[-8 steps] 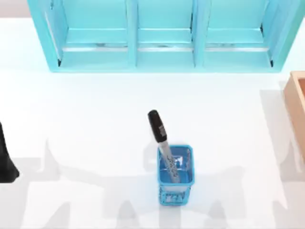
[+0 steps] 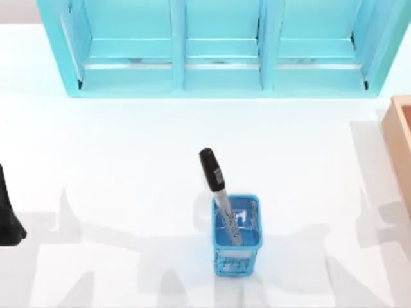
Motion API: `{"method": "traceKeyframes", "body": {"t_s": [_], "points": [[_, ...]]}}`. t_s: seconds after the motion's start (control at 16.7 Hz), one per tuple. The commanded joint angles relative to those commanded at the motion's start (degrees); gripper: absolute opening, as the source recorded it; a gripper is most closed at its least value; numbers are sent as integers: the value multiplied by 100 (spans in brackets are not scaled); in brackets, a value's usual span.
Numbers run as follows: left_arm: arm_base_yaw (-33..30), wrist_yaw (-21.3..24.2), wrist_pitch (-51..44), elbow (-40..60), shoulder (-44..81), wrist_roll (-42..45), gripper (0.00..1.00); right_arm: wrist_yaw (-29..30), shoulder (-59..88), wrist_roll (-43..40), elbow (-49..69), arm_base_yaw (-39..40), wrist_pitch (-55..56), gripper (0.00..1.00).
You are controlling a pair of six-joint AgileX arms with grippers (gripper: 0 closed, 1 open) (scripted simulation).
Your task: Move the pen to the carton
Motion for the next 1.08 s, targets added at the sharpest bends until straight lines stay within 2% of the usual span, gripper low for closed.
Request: {"method": "traceKeyframes", "body": {"t_s": [0.6,0.84,1.08], "points": [[0,0,0,0,0,0,100,-638,4565,491,1699,2488,743,100],[0,0,0,0,0,0,100,-913,5436,560,2000,3173,832,100],[0,0,0,0,0,0,100,-950,5523,566,2030,3251,840,100]]}}
